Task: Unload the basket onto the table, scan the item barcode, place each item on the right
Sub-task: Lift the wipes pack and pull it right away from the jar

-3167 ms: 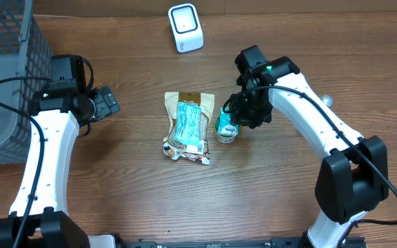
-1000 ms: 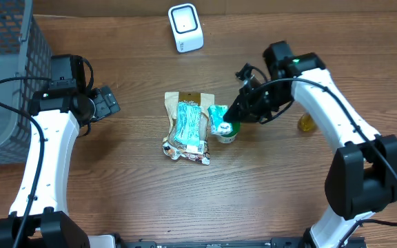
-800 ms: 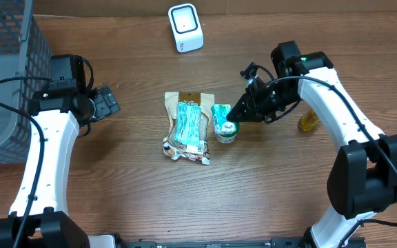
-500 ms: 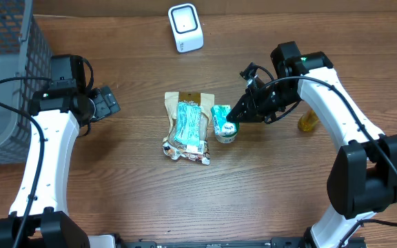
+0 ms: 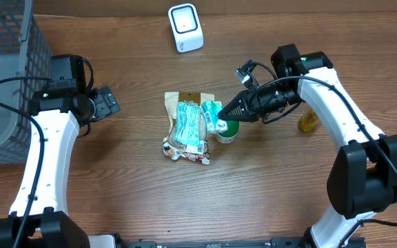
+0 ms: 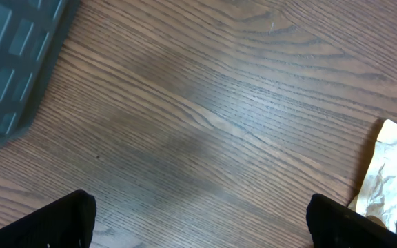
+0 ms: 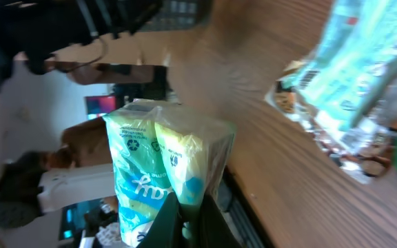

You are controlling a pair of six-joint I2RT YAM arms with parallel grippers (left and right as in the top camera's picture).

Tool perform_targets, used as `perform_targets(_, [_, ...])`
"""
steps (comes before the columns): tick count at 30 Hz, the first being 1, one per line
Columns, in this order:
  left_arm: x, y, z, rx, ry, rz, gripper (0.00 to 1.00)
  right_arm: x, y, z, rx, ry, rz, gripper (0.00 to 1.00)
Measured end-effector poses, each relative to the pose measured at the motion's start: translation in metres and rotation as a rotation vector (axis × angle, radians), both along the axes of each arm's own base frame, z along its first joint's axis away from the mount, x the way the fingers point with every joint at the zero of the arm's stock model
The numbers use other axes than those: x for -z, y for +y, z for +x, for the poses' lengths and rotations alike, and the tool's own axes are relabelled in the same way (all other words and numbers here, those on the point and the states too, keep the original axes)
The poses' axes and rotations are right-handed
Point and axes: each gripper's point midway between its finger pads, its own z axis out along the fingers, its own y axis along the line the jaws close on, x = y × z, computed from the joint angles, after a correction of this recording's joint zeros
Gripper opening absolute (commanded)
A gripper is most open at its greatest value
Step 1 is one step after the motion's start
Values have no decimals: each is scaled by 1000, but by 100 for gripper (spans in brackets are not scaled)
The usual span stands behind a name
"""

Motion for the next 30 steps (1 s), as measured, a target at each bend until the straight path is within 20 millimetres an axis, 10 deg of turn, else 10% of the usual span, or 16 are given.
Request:
perform_targets(20, [0,0,0,0,0,0,99,-56,-7,-20,14,-47,263,4])
perform_targets(30, [0,0,0,0,0,0,100,-137,-42,-44,118,-283,346,4])
